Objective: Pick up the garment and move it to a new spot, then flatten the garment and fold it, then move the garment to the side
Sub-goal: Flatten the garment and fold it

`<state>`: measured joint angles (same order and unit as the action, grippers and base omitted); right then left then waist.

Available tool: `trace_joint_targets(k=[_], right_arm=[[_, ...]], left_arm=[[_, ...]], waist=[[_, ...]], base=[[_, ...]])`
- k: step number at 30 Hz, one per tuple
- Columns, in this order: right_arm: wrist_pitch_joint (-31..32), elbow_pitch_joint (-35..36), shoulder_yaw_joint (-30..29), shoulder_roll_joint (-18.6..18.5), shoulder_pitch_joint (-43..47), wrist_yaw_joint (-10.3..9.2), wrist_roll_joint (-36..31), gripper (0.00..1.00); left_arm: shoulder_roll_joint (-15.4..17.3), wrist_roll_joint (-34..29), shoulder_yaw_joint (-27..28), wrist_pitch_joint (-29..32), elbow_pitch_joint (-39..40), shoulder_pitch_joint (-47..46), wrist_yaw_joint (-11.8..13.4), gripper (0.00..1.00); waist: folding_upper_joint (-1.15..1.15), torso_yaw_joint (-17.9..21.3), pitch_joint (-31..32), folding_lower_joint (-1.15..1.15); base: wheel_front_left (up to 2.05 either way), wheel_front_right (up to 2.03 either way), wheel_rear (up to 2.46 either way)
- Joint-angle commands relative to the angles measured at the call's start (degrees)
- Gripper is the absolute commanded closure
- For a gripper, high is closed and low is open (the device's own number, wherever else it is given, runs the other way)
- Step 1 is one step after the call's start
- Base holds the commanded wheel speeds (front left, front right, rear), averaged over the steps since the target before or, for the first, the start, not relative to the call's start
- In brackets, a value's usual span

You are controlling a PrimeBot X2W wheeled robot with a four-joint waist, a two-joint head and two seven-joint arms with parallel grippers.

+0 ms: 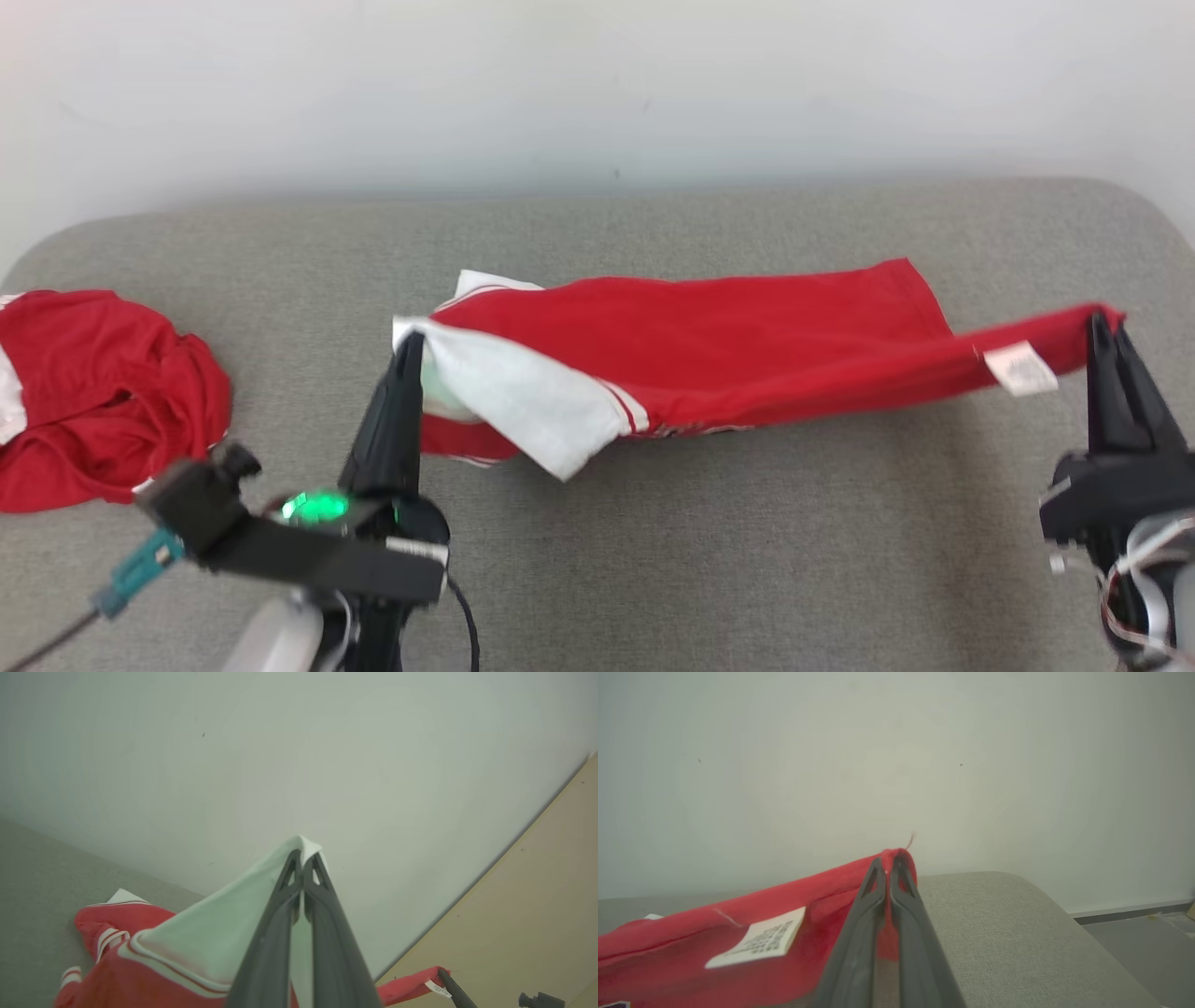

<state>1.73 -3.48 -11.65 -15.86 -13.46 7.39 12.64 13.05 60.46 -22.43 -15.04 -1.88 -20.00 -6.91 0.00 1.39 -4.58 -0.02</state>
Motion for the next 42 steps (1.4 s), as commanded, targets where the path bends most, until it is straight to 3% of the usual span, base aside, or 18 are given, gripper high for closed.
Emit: trace_joint_targets(k=[1,13,23,33,42], right_arm=[[0.79,1.80,-1.14,1.42,2.52,0.21,-0.37,1.00],[7.69,11.01,-7.46,10.17,16.70,0.21,-1.61,1.00],[15.30,11.60,-6.98,11.74,23.11,0.21,-0.24,1.00],[19.07,10.26,-7.82,12.22,27.98,0.21,0.15,1.00],[17.14,8.01,-7.18,12.54,25.95,0.21,0.18,1.00]], left_arm=[[-0.34,0.63,0.23,-0.20,1.03,2.49,0.47,1.00],[0.24,4.07,-0.19,1.34,4.03,17.15,3.03,1.00],[3.77,10.35,-0.14,8.19,5.92,23.67,4.44,1.00],[6.42,13.82,-0.90,13.15,7.19,28.67,6.94,1.00],[4.56,10.97,-1.94,11.70,5.65,24.55,6.93,1.00]], waist=[[0.00,-1.01,1.10,0.02],[0.00,-2.08,2.89,0.02],[0.00,-2.57,3.88,0.02],[0.00,-3.14,4.60,0.02],[0.00,-2.74,2.99,0.02]], base=[[0.00,0.00,0.00],[0.00,0.00,0.00],[0.00,0.00,0.00],[0.00,0.00,0.00],[0.00,0.00,0.00]])
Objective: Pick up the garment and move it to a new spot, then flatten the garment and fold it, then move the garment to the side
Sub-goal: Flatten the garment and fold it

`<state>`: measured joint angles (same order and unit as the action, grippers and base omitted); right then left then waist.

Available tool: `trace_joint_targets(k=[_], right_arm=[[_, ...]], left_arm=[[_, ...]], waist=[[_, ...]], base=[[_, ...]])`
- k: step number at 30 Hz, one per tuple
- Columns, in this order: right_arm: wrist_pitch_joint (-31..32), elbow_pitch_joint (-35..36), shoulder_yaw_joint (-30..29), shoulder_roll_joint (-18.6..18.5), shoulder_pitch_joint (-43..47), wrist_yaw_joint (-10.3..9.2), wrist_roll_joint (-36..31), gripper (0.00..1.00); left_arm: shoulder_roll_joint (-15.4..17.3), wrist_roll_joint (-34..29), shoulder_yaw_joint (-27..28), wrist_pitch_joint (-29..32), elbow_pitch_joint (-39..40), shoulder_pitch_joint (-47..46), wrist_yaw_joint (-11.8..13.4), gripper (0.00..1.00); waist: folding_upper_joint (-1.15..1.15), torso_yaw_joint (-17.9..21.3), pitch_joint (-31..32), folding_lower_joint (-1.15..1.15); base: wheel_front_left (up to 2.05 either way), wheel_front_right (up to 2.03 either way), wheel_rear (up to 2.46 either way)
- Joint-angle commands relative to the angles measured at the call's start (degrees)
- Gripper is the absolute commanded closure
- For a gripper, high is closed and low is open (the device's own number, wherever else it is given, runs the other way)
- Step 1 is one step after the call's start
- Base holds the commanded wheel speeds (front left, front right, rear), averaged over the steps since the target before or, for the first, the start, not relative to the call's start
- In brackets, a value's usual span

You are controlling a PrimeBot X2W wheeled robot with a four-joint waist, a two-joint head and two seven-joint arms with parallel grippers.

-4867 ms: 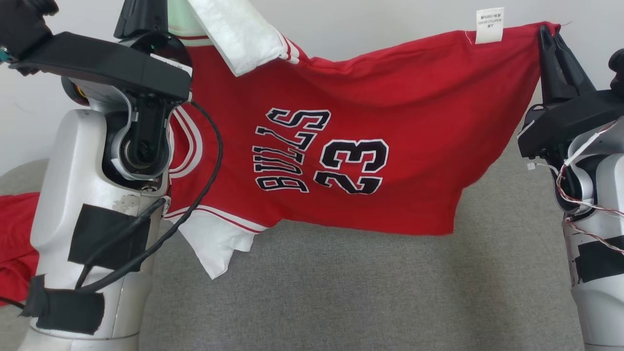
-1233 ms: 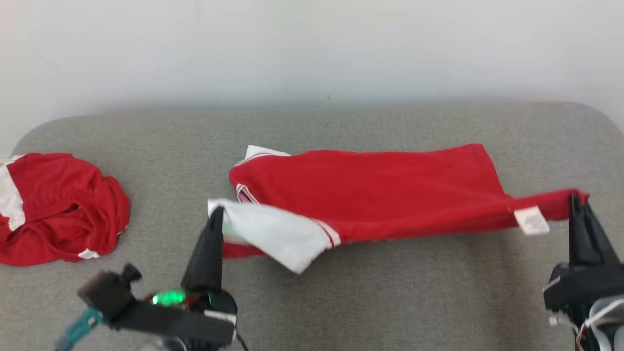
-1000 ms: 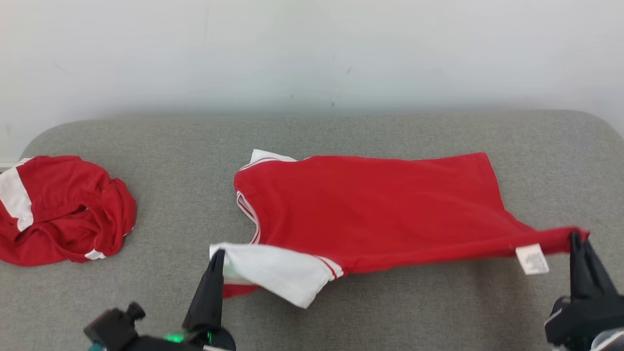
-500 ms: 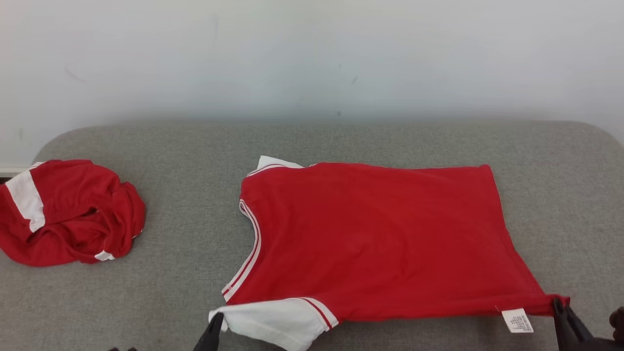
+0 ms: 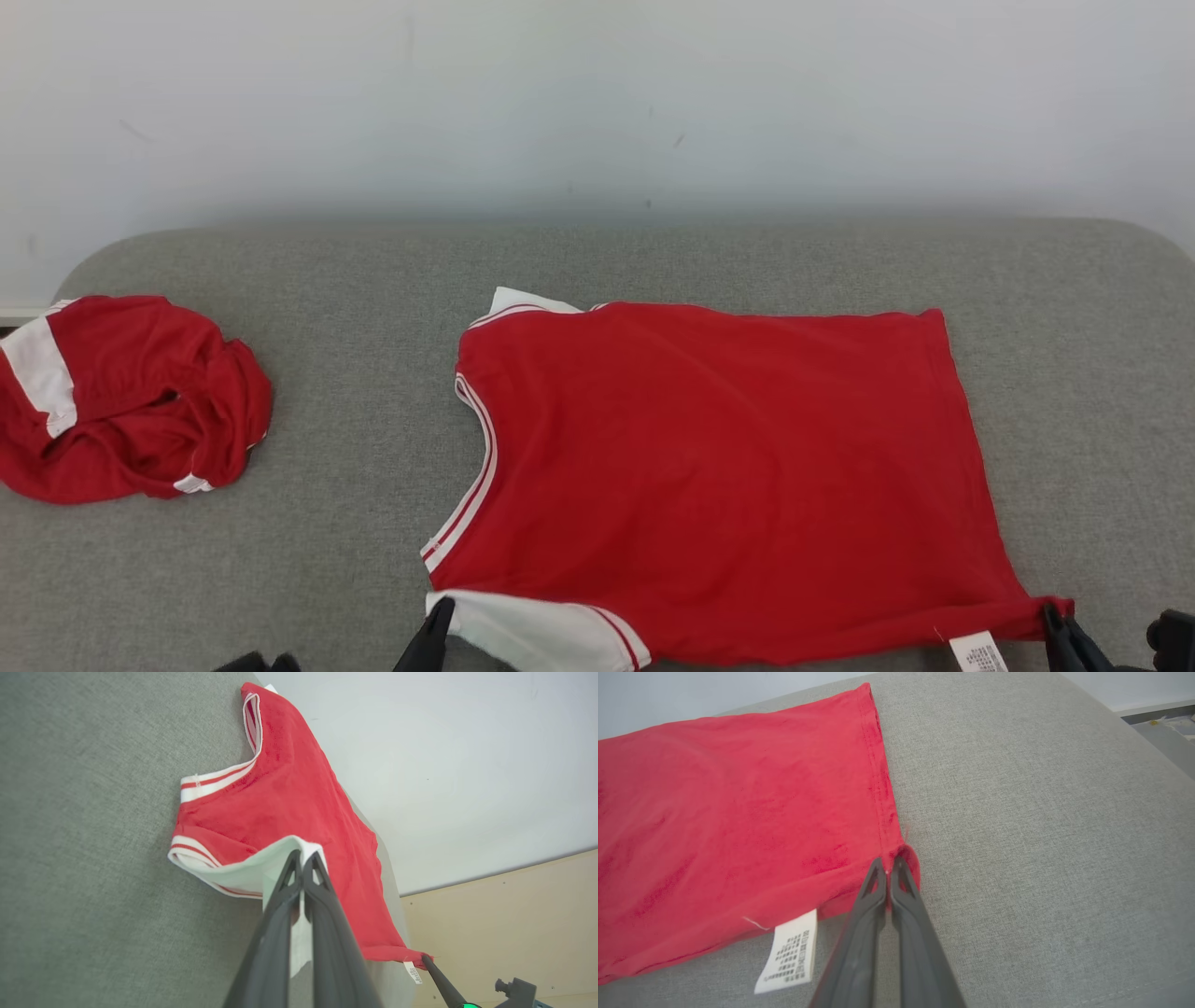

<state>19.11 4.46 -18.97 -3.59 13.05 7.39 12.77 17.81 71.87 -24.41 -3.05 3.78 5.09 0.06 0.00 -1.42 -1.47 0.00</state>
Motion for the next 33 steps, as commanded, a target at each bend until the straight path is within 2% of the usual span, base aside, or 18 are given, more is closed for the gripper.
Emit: trace_joint_targets(k=[1,15,22,33], right_arm=[[-0.70,-0.22,0.22,0.26,-1.23,0.21,0.04,1.00],[-4.67,-6.39,2.70,-2.07,-13.25,0.21,0.31,1.00],[-8.68,-10.33,0.76,-1.54,-18.47,0.21,-2.39,1.00],[-12.00,-14.24,2.48,-1.86,-22.92,0.21,-4.61,1.00]], left_arm=[[-0.75,-0.94,-0.12,-0.62,-0.72,-1.74,-0.14,1.00],[-7.36,-7.14,-0.31,-5.85,-15.03,-20.57,-2.30,1.00],[-8.09,-10.27,-0.94,-7.57,-21.75,-27.47,-3.29,1.00],[-9.16,-11.69,-0.86,-9.14,-27.36,-32.68,-4.08,1.00]], waist=[[0.00,0.16,-0.28,0.00],[0.00,1.60,-5.20,0.00],[0.00,2.22,-7.54,0.00],[0.00,2.55,-10.02,0.00]], base=[[0.00,0.00,0.00],[0.00,0.00,0.00],[0.00,0.00,0.00],[0.00,0.00,0.00]])
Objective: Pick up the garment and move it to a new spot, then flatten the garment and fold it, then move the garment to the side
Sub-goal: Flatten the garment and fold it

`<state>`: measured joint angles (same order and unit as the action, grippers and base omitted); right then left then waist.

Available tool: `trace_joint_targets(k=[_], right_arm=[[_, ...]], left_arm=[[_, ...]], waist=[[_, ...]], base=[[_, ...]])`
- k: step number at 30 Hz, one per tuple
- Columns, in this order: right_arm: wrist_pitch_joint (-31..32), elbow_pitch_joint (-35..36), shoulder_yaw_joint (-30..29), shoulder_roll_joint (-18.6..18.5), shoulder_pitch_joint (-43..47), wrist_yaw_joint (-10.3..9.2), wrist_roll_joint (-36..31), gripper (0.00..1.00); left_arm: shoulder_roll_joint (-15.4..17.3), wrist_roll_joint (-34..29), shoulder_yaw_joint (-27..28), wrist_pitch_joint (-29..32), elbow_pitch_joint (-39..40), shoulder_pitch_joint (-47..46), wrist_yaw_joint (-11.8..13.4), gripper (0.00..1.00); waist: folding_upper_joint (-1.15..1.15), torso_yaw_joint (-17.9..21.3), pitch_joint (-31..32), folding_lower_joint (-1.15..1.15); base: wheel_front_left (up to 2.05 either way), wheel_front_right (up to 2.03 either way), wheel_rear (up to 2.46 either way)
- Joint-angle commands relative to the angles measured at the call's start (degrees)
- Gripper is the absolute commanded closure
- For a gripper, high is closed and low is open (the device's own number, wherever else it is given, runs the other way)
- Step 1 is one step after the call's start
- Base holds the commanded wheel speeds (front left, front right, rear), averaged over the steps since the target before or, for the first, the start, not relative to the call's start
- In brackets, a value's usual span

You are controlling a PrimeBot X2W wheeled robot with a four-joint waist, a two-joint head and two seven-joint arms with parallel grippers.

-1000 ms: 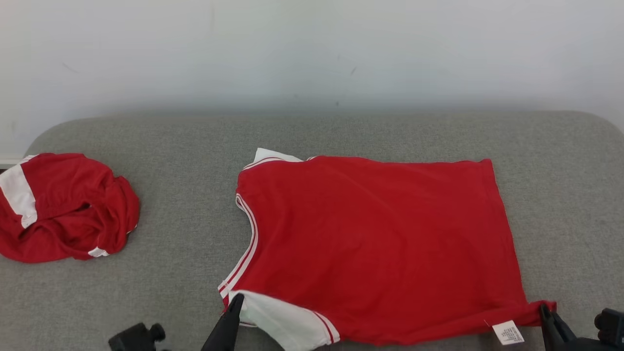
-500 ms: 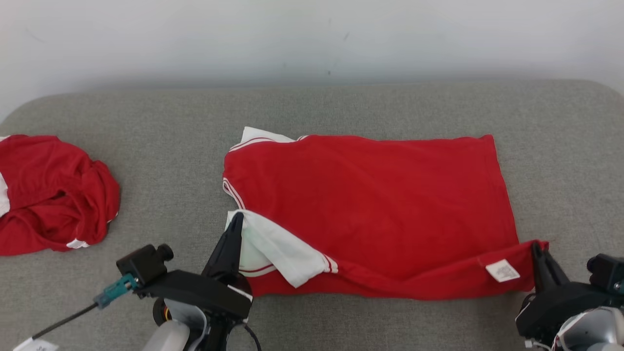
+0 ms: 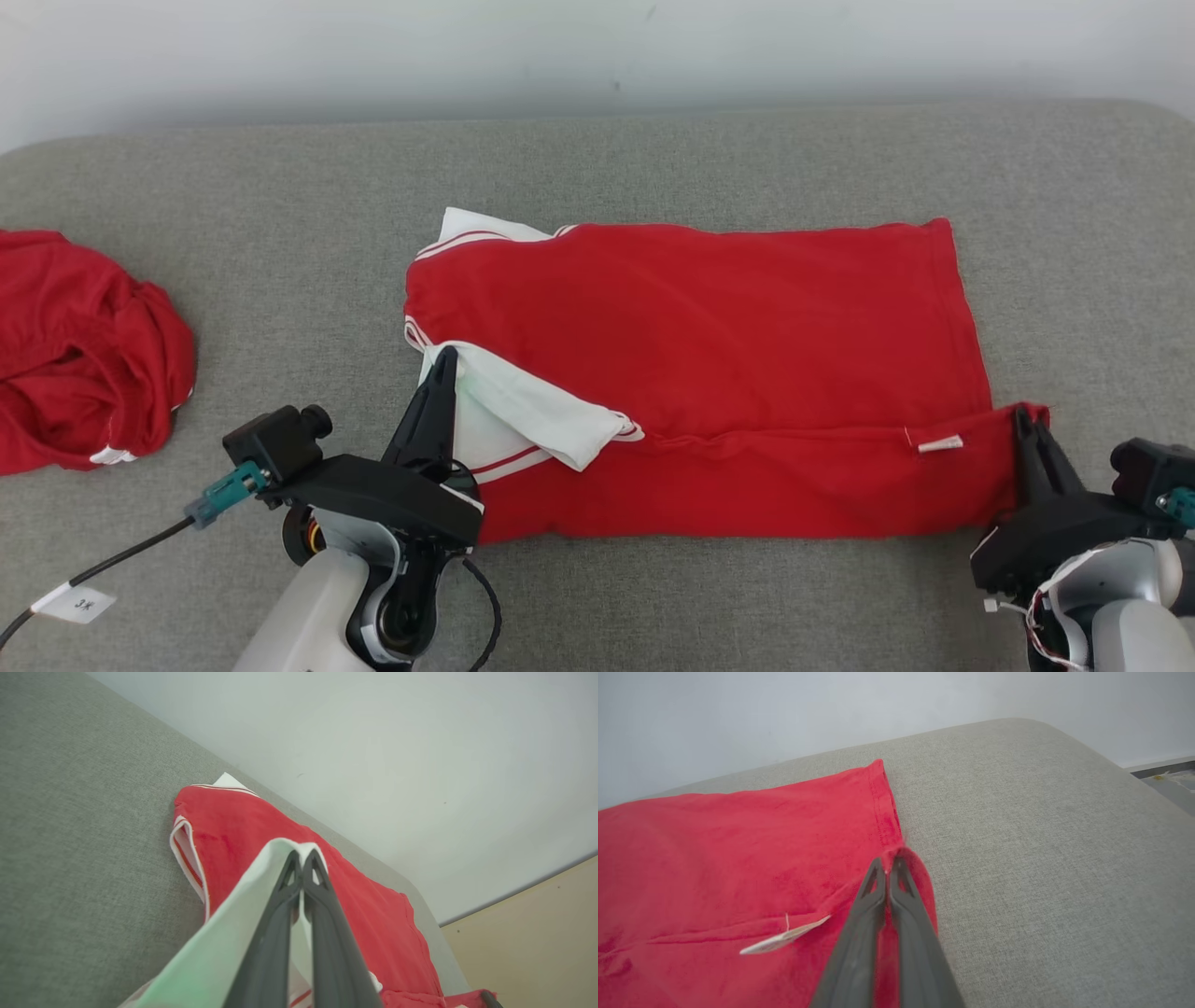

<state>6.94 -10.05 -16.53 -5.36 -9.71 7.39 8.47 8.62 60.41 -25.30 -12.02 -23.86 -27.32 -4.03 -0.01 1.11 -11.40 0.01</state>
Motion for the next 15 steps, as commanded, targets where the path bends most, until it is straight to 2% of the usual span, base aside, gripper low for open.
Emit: trace_joint_targets(k=[1,6,15], right_arm=[[-0.36,-0.07,0.14,-0.21,-0.65,0.21,-0.41,1.00],[-3.81,-0.94,0.79,-0.96,-2.60,0.21,-0.64,1.00],[-6.12,-4.07,0.71,-2.04,-4.34,0.21,-0.16,1.00]], left_arm=[[-0.04,-0.34,0.06,-0.29,-0.22,-0.60,0.01,1.00],[-0.22,-0.71,0.39,-0.95,-1.97,-1.35,-0.08,1.00],[-0.74,-1.00,0.99,-1.77,-3.29,-2.38,-0.50,1.00]], waist=[[0.01,0.01,-0.22,-0.01],[0.01,-0.11,-0.65,-0.01],[0.01,-0.79,-0.98,-0.01]], base=[[0.00,0.00,0.00],[0.00,0.00,0.00],[0.00,0.00,0.00]])
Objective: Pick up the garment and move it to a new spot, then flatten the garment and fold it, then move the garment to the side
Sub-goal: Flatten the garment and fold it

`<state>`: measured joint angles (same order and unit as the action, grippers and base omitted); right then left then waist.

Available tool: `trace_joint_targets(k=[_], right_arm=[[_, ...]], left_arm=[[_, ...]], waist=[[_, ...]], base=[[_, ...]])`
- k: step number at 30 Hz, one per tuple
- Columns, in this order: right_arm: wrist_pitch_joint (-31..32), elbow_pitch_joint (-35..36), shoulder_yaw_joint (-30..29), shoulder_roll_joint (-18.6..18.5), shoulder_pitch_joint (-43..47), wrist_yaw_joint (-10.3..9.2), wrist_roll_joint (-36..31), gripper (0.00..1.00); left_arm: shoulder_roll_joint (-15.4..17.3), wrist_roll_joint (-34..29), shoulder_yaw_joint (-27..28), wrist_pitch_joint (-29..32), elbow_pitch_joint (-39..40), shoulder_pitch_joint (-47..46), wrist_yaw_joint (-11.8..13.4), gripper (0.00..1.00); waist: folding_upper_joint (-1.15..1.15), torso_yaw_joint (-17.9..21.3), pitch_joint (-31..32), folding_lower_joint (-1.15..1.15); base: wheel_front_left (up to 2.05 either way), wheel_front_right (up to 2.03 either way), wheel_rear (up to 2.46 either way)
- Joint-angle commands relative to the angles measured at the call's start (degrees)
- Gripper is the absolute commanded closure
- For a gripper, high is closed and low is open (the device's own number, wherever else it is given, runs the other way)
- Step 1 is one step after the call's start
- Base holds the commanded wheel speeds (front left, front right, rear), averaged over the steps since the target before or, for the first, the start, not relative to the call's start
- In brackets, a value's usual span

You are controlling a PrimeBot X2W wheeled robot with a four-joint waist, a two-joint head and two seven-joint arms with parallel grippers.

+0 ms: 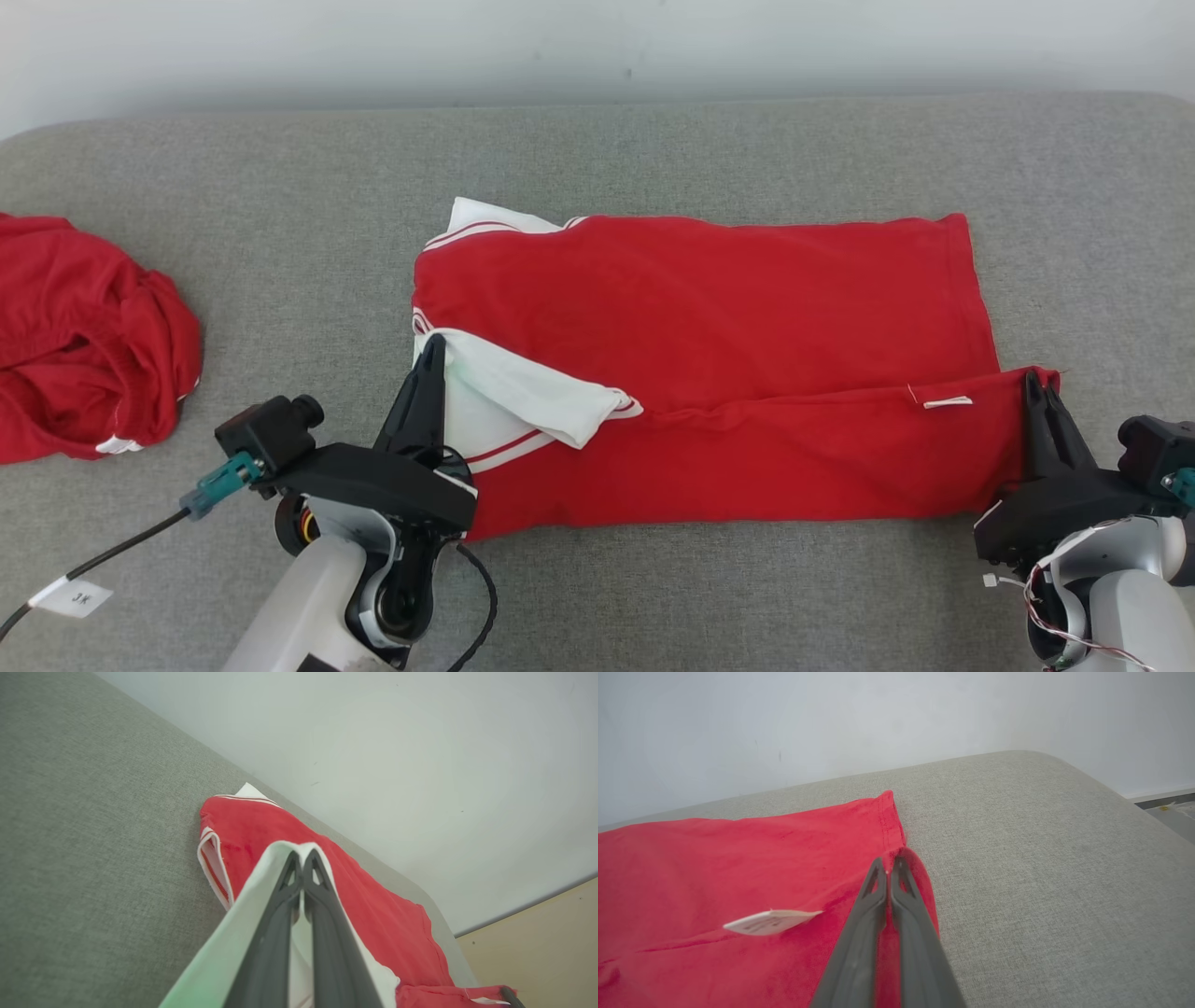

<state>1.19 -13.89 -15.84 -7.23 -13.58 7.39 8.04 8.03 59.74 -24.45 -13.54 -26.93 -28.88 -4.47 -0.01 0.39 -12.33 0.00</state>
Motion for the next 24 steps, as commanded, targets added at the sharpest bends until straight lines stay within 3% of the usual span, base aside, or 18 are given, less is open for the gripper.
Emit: trace_joint_targets(k=[1,2,3,4,5,15,24], right_arm=[[-0.64,-0.64,0.01,-0.23,-0.67,0.21,0.28,1.00],[-0.89,-1.03,0.06,-0.30,-0.91,0.21,0.31,1.00],[-0.93,-1.48,0.32,-0.41,-1.19,0.21,0.49,0.68],[-1.45,-2.36,0.69,-0.66,-1.78,0.21,0.75,0.00],[-1.67,-2.77,0.86,-0.75,-2.09,0.21,0.89,0.00],[-1.30,-4.67,1.60,-2.47,-3.04,0.21,1.09,0.00],[9.03,2.57,-4.18,-0.66,5.95,0.21,0.26,0.00]], left_arm=[[-0.26,-0.40,0.12,-0.33,-0.50,-1.00,-0.07,1.00],[-0.31,-0.58,-0.04,-0.26,-0.95,-1.24,0.05,1.00],[-0.38,-0.79,-0.31,-0.06,-1.44,-1.63,0.09,1.00],[-0.34,-1.77,-1.02,0.14,-2.66,-2.66,0.11,0.51],[-0.36,-2.12,-1.03,-0.04,-3.38,-3.15,0.35,0.00],[0.65,-10.21,-2.62,-1.53,-8.97,-4.56,3.08,0.00],[4.31,-18.52,-9.04,0.66,-9.80,2.22,7.66,0.00]], waist=[[0.01,-0.13,-0.11,0.00],[0.01,-0.20,-0.17,0.00],[0.01,-0.28,-0.24,0.00],[0.01,-0.46,-0.28,0.00],[0.01,-0.53,-0.26,0.00],[0.01,-1.20,2.50,0.00],[0.01,-2.43,6.01,0.00]], base=[[0.00,0.00,0.00],[0.00,0.00,0.00],[0.00,0.00,0.00],[0.00,0.00,0.00],[0.00,0.00,0.00],[0.00,0.00,0.00],[0.00,0.00,0.00]])
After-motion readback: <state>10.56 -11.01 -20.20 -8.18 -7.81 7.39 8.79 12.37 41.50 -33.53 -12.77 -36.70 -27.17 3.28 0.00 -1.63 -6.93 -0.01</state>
